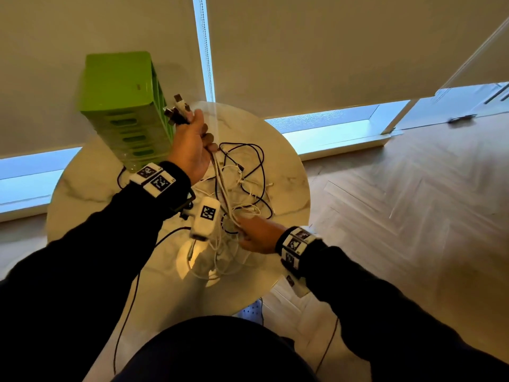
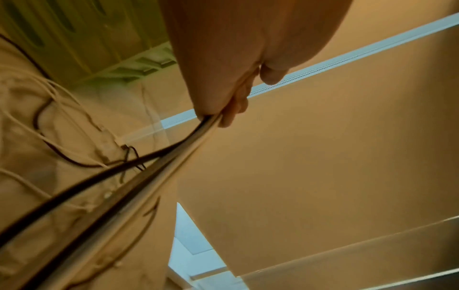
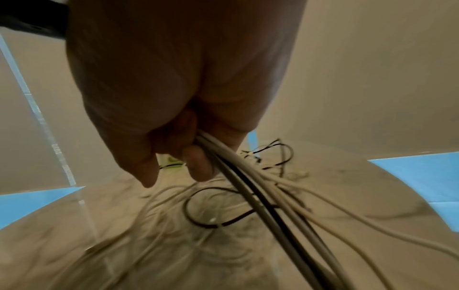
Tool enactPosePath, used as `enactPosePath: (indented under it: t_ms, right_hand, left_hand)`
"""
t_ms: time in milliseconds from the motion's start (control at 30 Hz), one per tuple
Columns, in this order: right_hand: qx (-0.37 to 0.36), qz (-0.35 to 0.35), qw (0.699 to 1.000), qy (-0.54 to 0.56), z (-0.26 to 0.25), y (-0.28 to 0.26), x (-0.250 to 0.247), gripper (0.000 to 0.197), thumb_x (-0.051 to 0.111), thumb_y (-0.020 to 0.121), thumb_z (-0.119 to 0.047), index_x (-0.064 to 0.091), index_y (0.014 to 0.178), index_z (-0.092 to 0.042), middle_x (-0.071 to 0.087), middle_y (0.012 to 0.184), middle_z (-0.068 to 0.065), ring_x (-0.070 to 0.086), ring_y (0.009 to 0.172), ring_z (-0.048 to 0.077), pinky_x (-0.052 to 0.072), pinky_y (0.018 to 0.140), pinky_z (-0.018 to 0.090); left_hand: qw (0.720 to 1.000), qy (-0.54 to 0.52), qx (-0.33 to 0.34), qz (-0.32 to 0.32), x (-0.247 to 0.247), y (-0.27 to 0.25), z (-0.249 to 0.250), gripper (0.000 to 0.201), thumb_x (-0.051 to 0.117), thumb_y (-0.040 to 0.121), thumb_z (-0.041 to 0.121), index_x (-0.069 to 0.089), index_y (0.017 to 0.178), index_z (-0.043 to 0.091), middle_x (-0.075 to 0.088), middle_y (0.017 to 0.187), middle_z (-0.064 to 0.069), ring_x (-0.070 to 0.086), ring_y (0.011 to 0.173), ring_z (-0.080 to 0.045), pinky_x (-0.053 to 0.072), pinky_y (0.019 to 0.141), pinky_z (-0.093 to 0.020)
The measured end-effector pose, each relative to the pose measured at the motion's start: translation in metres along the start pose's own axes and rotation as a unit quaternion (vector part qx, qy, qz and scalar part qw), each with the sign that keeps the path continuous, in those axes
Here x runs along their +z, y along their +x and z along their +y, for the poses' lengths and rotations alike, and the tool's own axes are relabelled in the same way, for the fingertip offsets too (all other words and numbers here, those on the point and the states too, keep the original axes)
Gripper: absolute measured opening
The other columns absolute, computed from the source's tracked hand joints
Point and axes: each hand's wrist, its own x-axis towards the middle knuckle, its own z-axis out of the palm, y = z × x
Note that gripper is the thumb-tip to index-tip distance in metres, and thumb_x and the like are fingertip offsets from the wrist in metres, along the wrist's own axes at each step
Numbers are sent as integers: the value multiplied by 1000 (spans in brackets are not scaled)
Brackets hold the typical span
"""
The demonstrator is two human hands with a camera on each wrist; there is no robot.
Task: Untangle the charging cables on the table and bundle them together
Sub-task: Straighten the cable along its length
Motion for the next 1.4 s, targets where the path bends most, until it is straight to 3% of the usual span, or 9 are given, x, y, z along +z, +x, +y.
enactPosePath:
  t_ms: [133,200,300,400,667,833,1067,1233,1400]
  right_hand:
    - [-20,-102,995,-3,-20,16,28,47,64,92,-19,41,132,-4,57,93,7,53,80,26,40,71,34]
    - [-13,-145,989,-4,-16,24,33,66,67,92,-42,37,139,-8,63,108,12,60,92,30,50,82,39]
    - [45,-204,978,18,-10,32,23,75,36,90,-79,47,135,-20,62,111,-1,58,99,22,45,97,40]
    - [94,-186,975,72,2,52,-7,83,14,91,-80,61,114,-15,66,106,4,58,97,20,41,97,39]
    - [57,-16,997,-49,56,129,-70,26,54,101,-33,56,93,-8,62,99,15,57,93,32,43,82,41]
    - [71,-5,994,-79,75,191,-77,42,52,101,-27,50,139,-10,43,142,17,48,126,34,40,107,42]
    - [74,-53,984,-151,73,281,-64,53,57,91,-8,47,143,-13,41,148,16,44,134,35,38,111,42]
    - [14,-20,979,-201,75,298,-47,35,50,95,-7,52,130,-11,43,135,19,56,115,40,49,92,44]
    - [14,6,967,-254,68,293,-53,29,43,98,-19,51,126,-23,57,125,12,61,108,37,49,81,42]
  left_hand:
    - [998,55,-9,17,-27,0,-10,25,42,108,37,36,86,27,27,57,11,23,47,-5,22,45,-20]
    - [997,64,-35,16,-44,2,-14,29,43,107,40,36,82,28,23,57,10,19,49,-6,21,45,-21]
    - [996,55,-71,19,-64,4,-17,33,46,106,42,35,77,28,21,57,10,18,49,-6,20,45,-21]
    - [996,31,-79,37,-76,5,-18,34,48,105,39,35,76,28,20,58,9,17,49,-7,17,47,-22]
    - [995,22,-90,45,-91,8,-38,37,46,106,37,33,73,27,21,57,9,19,47,-7,18,47,-23]
    - [994,25,-91,60,-98,17,-37,31,43,108,35,38,78,27,18,61,8,14,52,-8,12,53,-27]
    - [988,58,-110,94,-121,35,-43,36,44,107,35,30,75,27,20,61,7,15,52,-9,17,46,-23]
    - [986,73,-119,95,-132,41,-49,34,46,107,35,30,78,26,24,61,7,19,51,-9,21,45,-22]
    - [986,67,-116,100,-137,42,-52,33,46,107,33,32,78,26,26,62,6,20,52,-9,21,47,-23]
